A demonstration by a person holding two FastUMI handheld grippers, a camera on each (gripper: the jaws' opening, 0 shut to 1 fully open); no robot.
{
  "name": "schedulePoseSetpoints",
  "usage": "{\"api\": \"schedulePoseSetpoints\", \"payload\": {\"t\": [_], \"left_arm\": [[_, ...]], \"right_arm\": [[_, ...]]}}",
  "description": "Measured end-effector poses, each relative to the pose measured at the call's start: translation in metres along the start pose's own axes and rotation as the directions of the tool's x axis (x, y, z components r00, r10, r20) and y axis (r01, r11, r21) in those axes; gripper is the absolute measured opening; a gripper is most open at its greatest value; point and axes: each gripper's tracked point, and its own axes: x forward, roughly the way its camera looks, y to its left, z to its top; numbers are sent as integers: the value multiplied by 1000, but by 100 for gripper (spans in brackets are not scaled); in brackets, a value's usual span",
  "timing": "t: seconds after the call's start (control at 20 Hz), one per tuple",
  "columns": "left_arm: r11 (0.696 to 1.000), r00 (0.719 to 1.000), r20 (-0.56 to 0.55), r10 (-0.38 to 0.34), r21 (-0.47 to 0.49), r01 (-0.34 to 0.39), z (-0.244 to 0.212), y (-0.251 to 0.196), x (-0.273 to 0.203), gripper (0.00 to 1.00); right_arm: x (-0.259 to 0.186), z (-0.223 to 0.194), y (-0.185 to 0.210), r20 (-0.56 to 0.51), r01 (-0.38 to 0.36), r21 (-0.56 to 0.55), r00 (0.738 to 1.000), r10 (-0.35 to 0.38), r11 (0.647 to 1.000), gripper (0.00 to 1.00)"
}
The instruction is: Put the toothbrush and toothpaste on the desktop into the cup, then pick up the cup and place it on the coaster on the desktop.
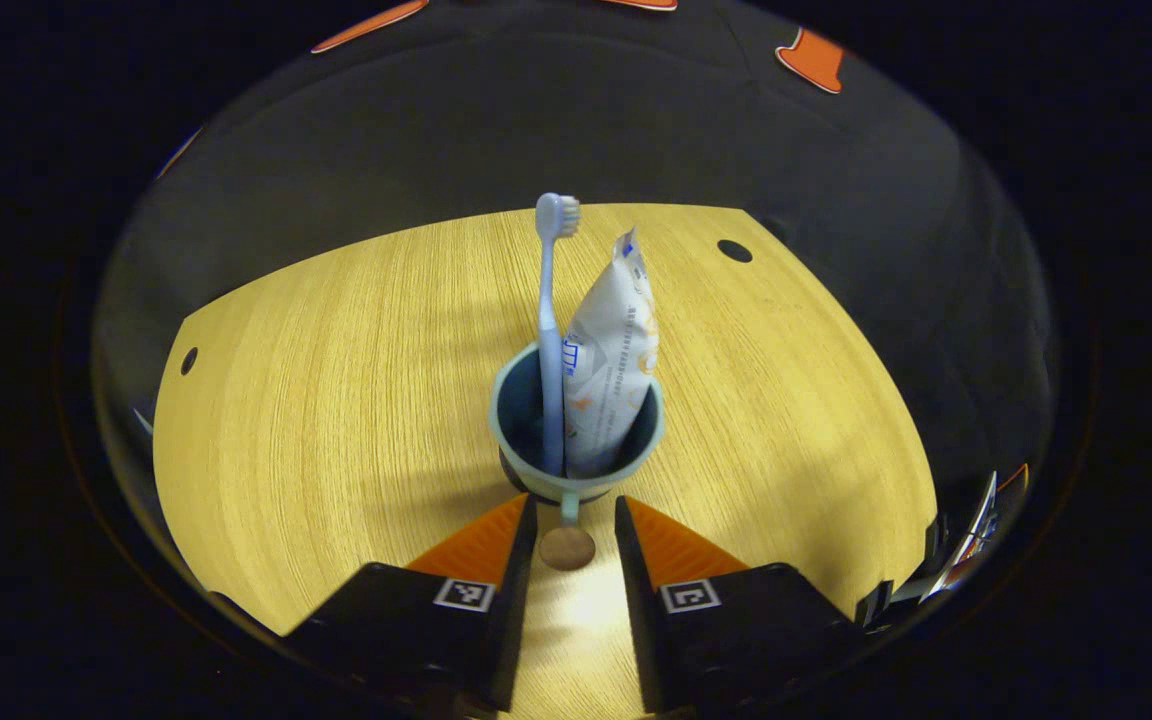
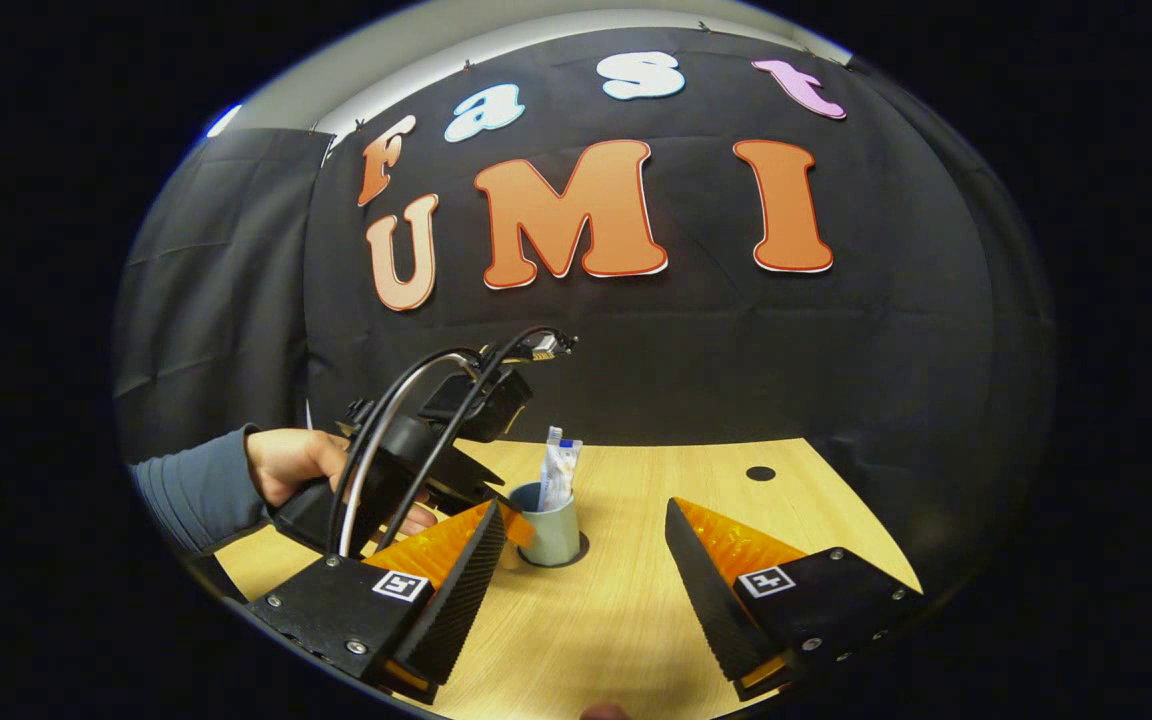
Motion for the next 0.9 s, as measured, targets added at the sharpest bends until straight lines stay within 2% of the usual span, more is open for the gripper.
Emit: {"api": "schedulePoseSetpoints", "payload": {"t": [0.05, 0.15, 0.3, 0.4, 0.5, 0.65, 0.9], "left_arm": [[1000, 999, 37, -11, -11, 11, 1, 0, -14, 63], [1000, 993, 115, -17, -8, 18, 5, 0, -38, 83], [1000, 973, 229, 17, 18, -22, 11, 10, -70, 84], [998, 945, 323, 57, -5, -58, 18, 24, -100, 91], [994, 904, 412, 111, -31, -108, 23, 41, -128, 99], [980, 822, 538, 190, -48, -195, 32, 64, -163, 99], [966, 649, 733, 204, -44, -255, 39, 83, -219, 98]], "right_arm": [[0, 4, 2, 13, -3, 4, 1000, 3, 1000, 96], [3, 10, 3, 31, 5, -2, 1000, -5, 1000, 96], [6, 24, 8, 60, 17, -18, 998, -16, 1000, 96], [8, 31, 14, 81, 18, -25, 997, -16, 1000, 96], [9, 37, 23, 102, 8, -23, 995, -6, 1000, 96], [10, 43, 33, 129, 8, -33, 992, -4, 999, 96], [14, 50, 49, 185, 34, -80, 983, -18, 996, 97]]}}
